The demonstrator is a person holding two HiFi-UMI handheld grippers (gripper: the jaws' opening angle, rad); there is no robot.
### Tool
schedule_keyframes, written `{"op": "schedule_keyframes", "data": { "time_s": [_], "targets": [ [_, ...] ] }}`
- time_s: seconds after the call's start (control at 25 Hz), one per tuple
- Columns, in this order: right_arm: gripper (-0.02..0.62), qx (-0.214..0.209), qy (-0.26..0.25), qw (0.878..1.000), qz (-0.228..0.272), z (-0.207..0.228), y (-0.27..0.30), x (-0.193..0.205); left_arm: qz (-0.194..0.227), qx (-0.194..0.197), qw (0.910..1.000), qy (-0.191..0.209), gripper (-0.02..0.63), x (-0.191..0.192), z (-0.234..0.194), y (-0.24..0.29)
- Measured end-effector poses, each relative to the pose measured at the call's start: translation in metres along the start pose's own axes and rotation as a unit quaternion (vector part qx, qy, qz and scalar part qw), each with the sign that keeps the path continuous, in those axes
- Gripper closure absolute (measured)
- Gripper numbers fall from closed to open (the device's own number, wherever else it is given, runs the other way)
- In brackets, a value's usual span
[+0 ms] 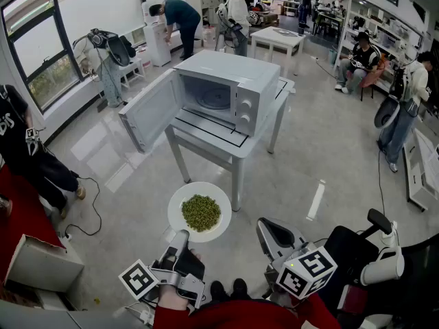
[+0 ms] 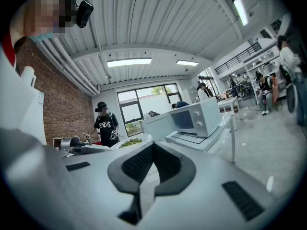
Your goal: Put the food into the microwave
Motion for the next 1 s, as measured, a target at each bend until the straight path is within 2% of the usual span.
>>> {"op": "schedule_keyframes", "data": {
  "time_s": [0.24,0.76,1.0],
  "targets": [
    [0.583,0.008,-0.01,1.0,0.001,0.003,0.004,-0.002,0.0,0.007,1.0,-0.007,0.581,-0.001,-0.001,0.004],
    [0.581,-0.007,0.003,1.0,0.001,0.004,0.004,0.002,0.006,0.004,1.0,-0.005,0.581,0.002,-0.004,0.002],
    [0.581,-0.006,-0.006,1.0,-0.005,0.011,0.001,0.002,0.008,0.008,0.9999,-0.003,0.581,0.008,-0.002,0.005]
  ]
}}
Point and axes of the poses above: the fingertips, and each gripper's own axes: y forward along the fingers, z to its right, x out of its underside, the point moved 6 cm from there along -y, backward along the fingers, and after that the axes turned 9 degrees about x, right-handed, at the moved point
